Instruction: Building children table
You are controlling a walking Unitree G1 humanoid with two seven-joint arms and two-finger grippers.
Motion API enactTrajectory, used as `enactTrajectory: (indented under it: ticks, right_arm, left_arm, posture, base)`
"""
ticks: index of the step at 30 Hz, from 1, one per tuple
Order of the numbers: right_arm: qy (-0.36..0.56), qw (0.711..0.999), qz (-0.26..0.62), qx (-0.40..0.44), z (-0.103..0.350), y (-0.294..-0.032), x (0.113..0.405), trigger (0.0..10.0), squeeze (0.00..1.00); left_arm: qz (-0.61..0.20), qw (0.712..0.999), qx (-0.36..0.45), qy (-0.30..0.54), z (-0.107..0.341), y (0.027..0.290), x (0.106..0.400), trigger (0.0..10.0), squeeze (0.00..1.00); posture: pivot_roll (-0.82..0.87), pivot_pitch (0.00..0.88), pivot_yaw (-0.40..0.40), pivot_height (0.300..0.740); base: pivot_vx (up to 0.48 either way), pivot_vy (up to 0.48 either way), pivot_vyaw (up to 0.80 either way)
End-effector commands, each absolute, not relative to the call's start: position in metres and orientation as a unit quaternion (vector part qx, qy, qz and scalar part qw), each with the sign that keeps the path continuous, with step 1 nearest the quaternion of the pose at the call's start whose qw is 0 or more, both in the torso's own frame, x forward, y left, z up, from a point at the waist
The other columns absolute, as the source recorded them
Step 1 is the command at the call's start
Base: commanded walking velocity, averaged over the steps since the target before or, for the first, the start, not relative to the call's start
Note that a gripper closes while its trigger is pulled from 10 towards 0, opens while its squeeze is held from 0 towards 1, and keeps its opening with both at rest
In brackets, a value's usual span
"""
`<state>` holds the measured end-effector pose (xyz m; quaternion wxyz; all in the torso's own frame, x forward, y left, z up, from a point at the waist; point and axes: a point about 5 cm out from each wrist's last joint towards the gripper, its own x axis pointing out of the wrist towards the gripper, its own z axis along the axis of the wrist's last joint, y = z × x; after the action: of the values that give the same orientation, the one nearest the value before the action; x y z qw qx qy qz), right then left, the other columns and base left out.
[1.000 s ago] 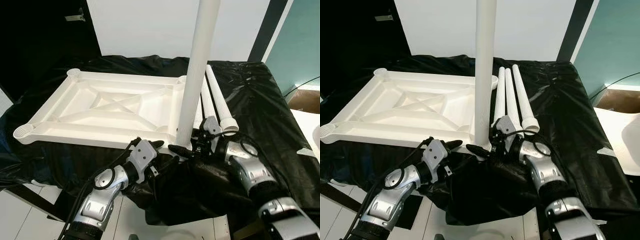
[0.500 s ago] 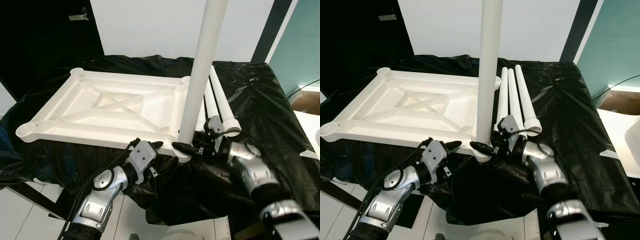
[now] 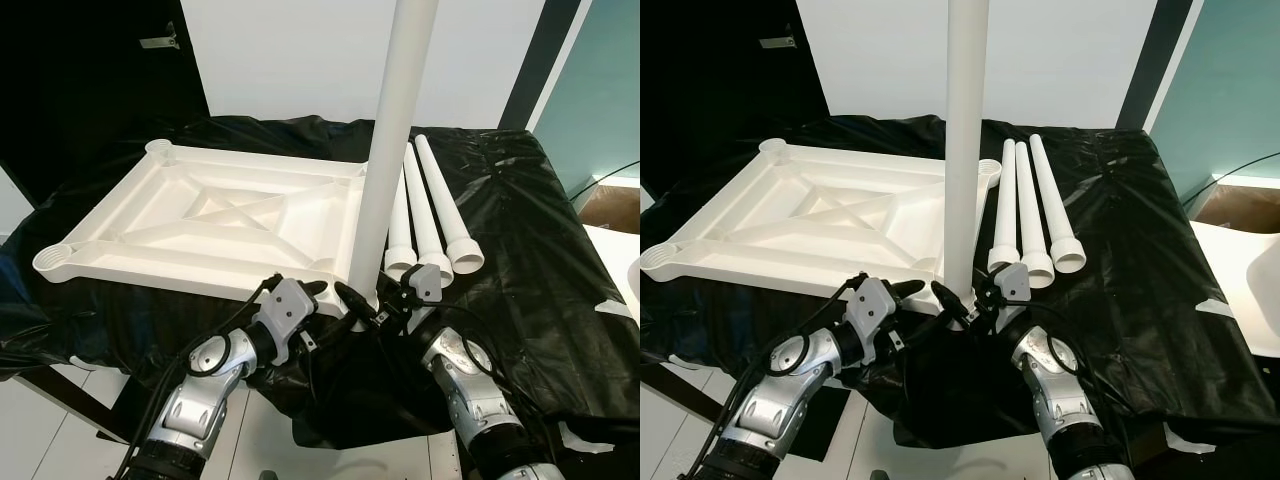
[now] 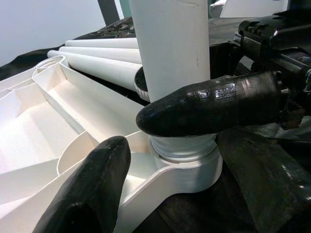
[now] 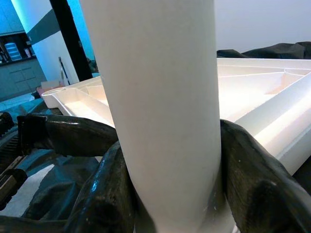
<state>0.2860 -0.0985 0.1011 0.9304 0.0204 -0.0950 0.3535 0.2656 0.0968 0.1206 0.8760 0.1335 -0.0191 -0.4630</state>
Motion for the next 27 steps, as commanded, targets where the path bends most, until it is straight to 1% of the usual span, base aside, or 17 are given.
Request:
enactTrajectory:
  ticks: [1, 4, 5, 7, 8, 11, 12, 14, 15, 16, 17, 18, 20, 21, 22, 27]
  right_arm:
    - [-0.064, 0.932, 0.355, 0.030, 0.093, -0.103, 0.287, 10.0, 0.18]
    - [-0.067, 0.932, 0.356, 0.027, 0.095, -0.103, 0.287, 10.0, 0.18]
    - [-0.072, 0.929, 0.363, 0.019, 0.100, -0.104, 0.291, 10.0, 1.00]
    - [-0.076, 0.927, 0.368, 0.007, 0.105, -0.105, 0.295, 10.0, 1.00]
    - [-0.079, 0.921, 0.381, -0.011, 0.111, -0.107, 0.299, 10.0, 0.00]
    - [-0.074, 0.889, 0.449, -0.056, 0.123, -0.111, 0.308, 10.0, 0.00]
    - [-0.074, 0.889, 0.449, -0.056, 0.123, -0.111, 0.308, 10.0, 0.00]
    - [-0.067, 0.873, 0.478, -0.076, 0.127, -0.114, 0.311, 10.0, 0.00]
    - [-0.067, 0.873, 0.478, -0.076, 0.127, -0.114, 0.311, 10.0, 0.00]
    - [-0.063, 0.862, 0.495, -0.090, 0.129, -0.116, 0.313, 10.0, 0.00]
    - [-0.063, 0.862, 0.495, -0.090, 0.129, -0.116, 0.313, 10.0, 0.00]
    - [-0.043, 0.841, 0.528, -0.111, 0.132, -0.120, 0.318, 10.0, 0.00]
    - [-0.043, 0.841, 0.528, -0.111, 0.132, -0.120, 0.318, 10.0, 0.00]
    - [-0.030, 0.831, 0.543, -0.114, 0.132, -0.123, 0.319, 0.0, 0.00]
    - [-0.012, 0.818, 0.562, -0.119, 0.133, -0.127, 0.320, 0.0, 0.00]
    - [-0.002, 0.816, 0.565, -0.122, 0.131, -0.129, 0.321, 0.0, 0.00]
  left_arm:
    - [-0.463, 0.875, 0.137, -0.020, 0.120, 0.095, 0.265, 10.0, 0.00]
    - [-0.463, 0.876, 0.136, -0.019, 0.119, 0.095, 0.265, 10.0, 0.00]
    - [-0.462, 0.876, 0.135, -0.018, 0.119, 0.095, 0.264, 10.0, 0.00]
    - [-0.461, 0.877, 0.135, -0.018, 0.119, 0.095, 0.264, 10.0, 0.00]
    - [-0.461, 0.877, 0.134, -0.018, 0.119, 0.095, 0.264, 10.0, 0.00]
    - [-0.462, 0.877, 0.133, -0.018, 0.119, 0.094, 0.264, 10.0, 0.00]
    - [-0.462, 0.877, 0.133, -0.018, 0.119, 0.094, 0.264, 10.0, 0.00]
    - [-0.463, 0.876, 0.132, -0.018, 0.119, 0.093, 0.264, 10.0, 0.00]
    - [-0.463, 0.876, 0.132, -0.018, 0.119, 0.093, 0.264, 10.0, 0.00]
    - [-0.464, 0.876, 0.132, -0.018, 0.119, 0.093, 0.264, 10.0, 0.00]
    - [-0.464, 0.876, 0.132, -0.018, 0.119, 0.093, 0.264, 10.0, 0.00]
    - [-0.463, 0.877, 0.131, -0.018, 0.119, 0.093, 0.263, 10.0, 0.00]
    - [-0.463, 0.877, 0.131, -0.018, 0.119, 0.093, 0.263, 10.0, 0.00]
    - [-0.462, 0.877, 0.131, -0.018, 0.119, 0.093, 0.263, 10.0, 0.00]
    - [-0.459, 0.879, 0.130, -0.017, 0.118, 0.093, 0.262, 10.0, 0.00]
    - [-0.457, 0.880, 0.130, -0.017, 0.118, 0.094, 0.261, 10.0, 0.00]
  posture:
    - [0.12, 0.000, 0.013, 0.740]
    - [0.13, 0.000, 0.012, 0.740]
    - [0.13, 0.000, 0.012, 0.740]
    - [0.13, 0.000, 0.012, 0.740]
    - [0.13, 0.000, 0.012, 0.740]
    - [0.12, 0.000, 0.013, 0.740]
    - [0.12, 0.000, 0.013, 0.740]
    - [0.12, 0.000, 0.011, 0.740]
    - [0.12, 0.000, 0.011, 0.740]
    - [0.13, 0.000, 0.010, 0.740]
    - [0.13, 0.000, 0.010, 0.740]
    - [0.13, 0.000, 0.007, 0.740]
    - [0.13, 0.000, 0.007, 0.740]
    - [0.13, 0.000, 0.007, 0.740]
    - [0.13, 0.000, 0.007, 0.740]
    - [0.15, 0.000, -0.001, 0.740]
  base:
    - [0.000, 0.000, 0.00]
    - [0.000, 0.000, 0.00]
    - [0.000, 0.000, 0.00]
    - [0.000, 0.000, 0.00]
    - [0.000, 0.000, 0.00]
    - [0.000, 0.000, 0.00]
    - [0.000, 0.000, 0.00]
    - [0.000, 0.000, 0.00]
    - [0.000, 0.000, 0.00]
    - [0.000, 0.000, 0.00]
    - [0.000, 0.000, 0.00]
    - [0.000, 0.000, 0.00]
    - [0.000, 0.000, 0.00]
    - [0.000, 0.000, 0.00]
    - [0.000, 0.000, 0.00]
    - [0.000, 0.000, 0.00]
